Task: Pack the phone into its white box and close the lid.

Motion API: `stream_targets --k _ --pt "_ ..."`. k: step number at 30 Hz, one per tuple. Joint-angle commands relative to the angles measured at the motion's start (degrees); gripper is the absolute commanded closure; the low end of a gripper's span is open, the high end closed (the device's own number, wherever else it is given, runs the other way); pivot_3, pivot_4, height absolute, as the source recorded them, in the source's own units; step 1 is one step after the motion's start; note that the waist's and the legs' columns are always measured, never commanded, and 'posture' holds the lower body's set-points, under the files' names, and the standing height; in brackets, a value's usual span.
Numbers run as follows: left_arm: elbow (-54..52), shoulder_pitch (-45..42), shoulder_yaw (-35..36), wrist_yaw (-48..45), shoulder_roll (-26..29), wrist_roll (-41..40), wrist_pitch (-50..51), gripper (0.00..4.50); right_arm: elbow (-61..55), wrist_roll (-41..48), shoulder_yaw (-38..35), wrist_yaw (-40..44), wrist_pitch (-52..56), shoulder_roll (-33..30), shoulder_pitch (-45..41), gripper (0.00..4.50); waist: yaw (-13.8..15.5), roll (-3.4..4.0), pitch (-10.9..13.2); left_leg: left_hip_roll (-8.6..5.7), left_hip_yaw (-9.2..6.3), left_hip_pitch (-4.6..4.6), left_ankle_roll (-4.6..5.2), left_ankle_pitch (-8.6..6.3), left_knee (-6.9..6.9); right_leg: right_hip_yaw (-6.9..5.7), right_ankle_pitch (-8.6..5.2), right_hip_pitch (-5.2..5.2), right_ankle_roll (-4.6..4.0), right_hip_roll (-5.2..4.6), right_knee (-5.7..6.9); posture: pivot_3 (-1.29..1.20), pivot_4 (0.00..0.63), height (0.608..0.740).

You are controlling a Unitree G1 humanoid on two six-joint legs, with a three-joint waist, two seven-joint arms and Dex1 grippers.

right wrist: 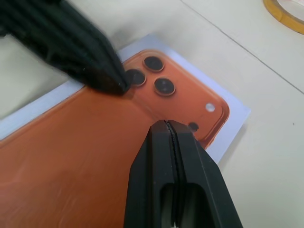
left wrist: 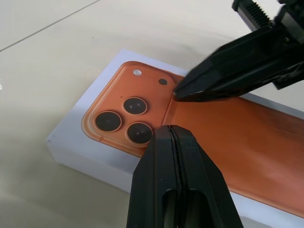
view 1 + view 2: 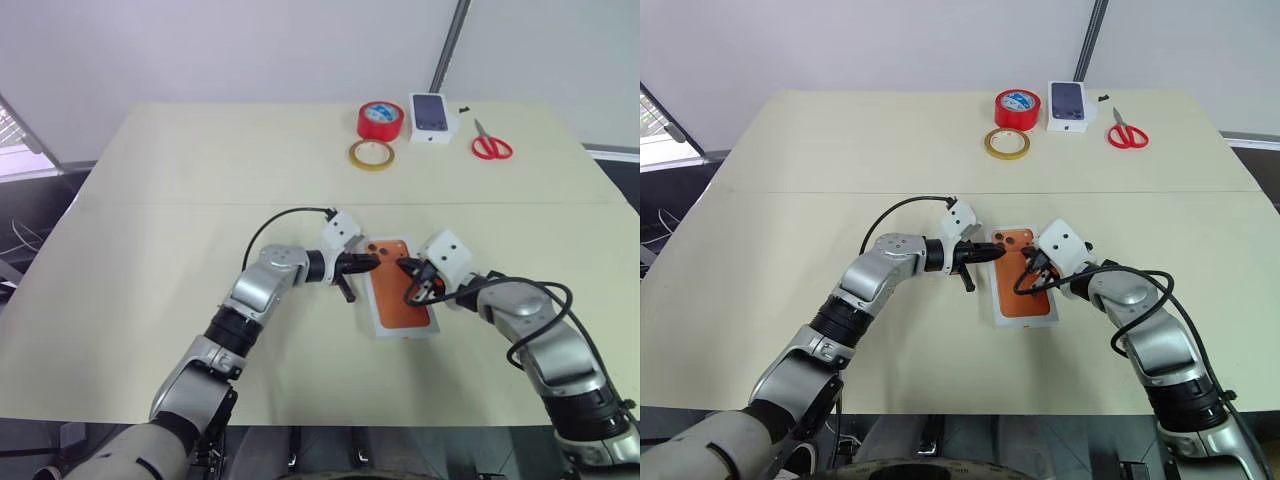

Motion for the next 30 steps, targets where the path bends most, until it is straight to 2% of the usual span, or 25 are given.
stream_targets --k 1,5,7,8,10,15,16,17,18,23,30 --pt "-0.43 1.41 1.51 0.14 1.15 -0.01 0.63 4.5 -0.56 0.03 -0.47 2.05 0.61 -2.07 3.21 4.48 0.03 -0.01 0.0 0.0 0.0 0.02 0.01 -0.01 0.0 0.0 0.0 0.04 0.0 0.0 -0.02 0.0 0.15 0.74" --pt "-3.53 3.25 3.12 -2.42 2.56 -2.77 1.63 4.5 -4.74 6.74 -4.91 8.06 2.51 -4.55 6.73 4.48 0.14 -0.02 -0.02 0.0 -0.02 0.06 0.03 -0.02 0.0 0.0 0.0 0.09 0.0 0.0 -0.05 0.0 0.15 0.74" --pt "-5.56 4.02 5.1 -3.31 2.99 -5.3 3.54 3.94 -6.48 13.48 -8.08 11.05 7.5 -4.88 7.66 4.5 0.1 -0.06 0.0 0.03 -0.03 0.05 0.06 -0.05 -0.01 0.0 0.0 0.09 0.0 0.0 -0.06 0.0 0.15 0.74" --pt "-7.02 4.4 6.07 -4.09 3.52 -6.53 3.71 3.57 -6.94 14.85 -8.87 11.85 7.92 -5.2 7.72 4.25 0.06 -0.06 0.0 0.05 -0.03 0.05 0.06 -0.05 0.0 -0.01 0.0 0.1 0.0 0.0 -0.08 0.0 0.15 0.74" --pt "-9.7 5.03 8.24 -5.16 5.01 -8.09 2.55 2.68 -7.12 19.95 -12.06 11.94 10.14 -3.4 5.68 3.7 -0.06 -0.07 0.02 0.05 -0.02 0.04 0.06 -0.05 0.01 0.0 0.0 0.09 0.0 -0.01 -0.1 0.0 0.15 0.74" --pt "-14.35 6.5 13.57 -7.43 10.66 -11.08 2.12 0.25 -4.85 21.2 -14.38 10.86 7.76 -2.54 0.93 1.18 -0.29 -0.02 0.05 0.06 -0.02 -0.04 0.04 -0.05 0.0 0.0 0.0 -0.02 0.0 -0.03 -0.09 0.0 0.15 0.74" --pt "-15.06 6.93 14.77 -7.82 12.23 -11.52 1.77 0.0 -4.18 20.96 -14.64 11.57 6.77 -3.06 0.45 0.54 -0.19 -0.03 0.06 0.06 -0.02 -0.04 0.04 -0.05 -0.01 0.0 0.0 -0.02 0.0 -0.03 -0.08 0.0 0.15 0.74" --pt "-15.55 7.48 16.06 -7.74 13.91 -11.63 1.56 0.0 -3.16 19.77 -14.66 11.95 4.96 -3.66 -0.01 0.06 -0.19 -0.03 0.06 0.07 -0.03 -0.04 0.04 -0.05 -0.02 0.0 0.0 -0.02 0.0 -0.03 -0.09 0.0 0.15 0.74" --pt "-15.84 8.21 17.13 -8.37 15.92 -12.06 2.05 0.0 -1.82 17.92 -14.39 12.14 2.6 -4.41 -0.47 0.02 -0.12 -0.03 0.06 0.06 -0.03 -0.04 0.04 -0.05 -0.04 0.0 0.0 -0.02 0.0 -0.03 -0.1 0.0 0.15 0.74" --pt "-16.14 13.44 20.95 -9.71 22.77 -12.61 1.06 0.0 4.56 15.39 -12.93 14.77 -3.62 -5.55 -3.11 0.02 -0.1 -0.02 0.07 0.05 -0.01 -0.04 0.03 -0.05 -0.06 0.0 -0.01 -0.03 -0.01 -0.07 -0.11 0.0 0.15 0.74" --pt "-17.71 20.95 24.37 -9.83 27.72 -12.7 -1.07 0.0 10.39 13.13 -13.42 19.14 -9.6 -8.05 -3.29 0.02 0.04 0.01 0.09 0.05 0.01 -0.07 0.06 -0.08 -0.08 0.0 -0.01 -0.05 -0.02 -0.14 -0.15 0.0 0.15 0.74"
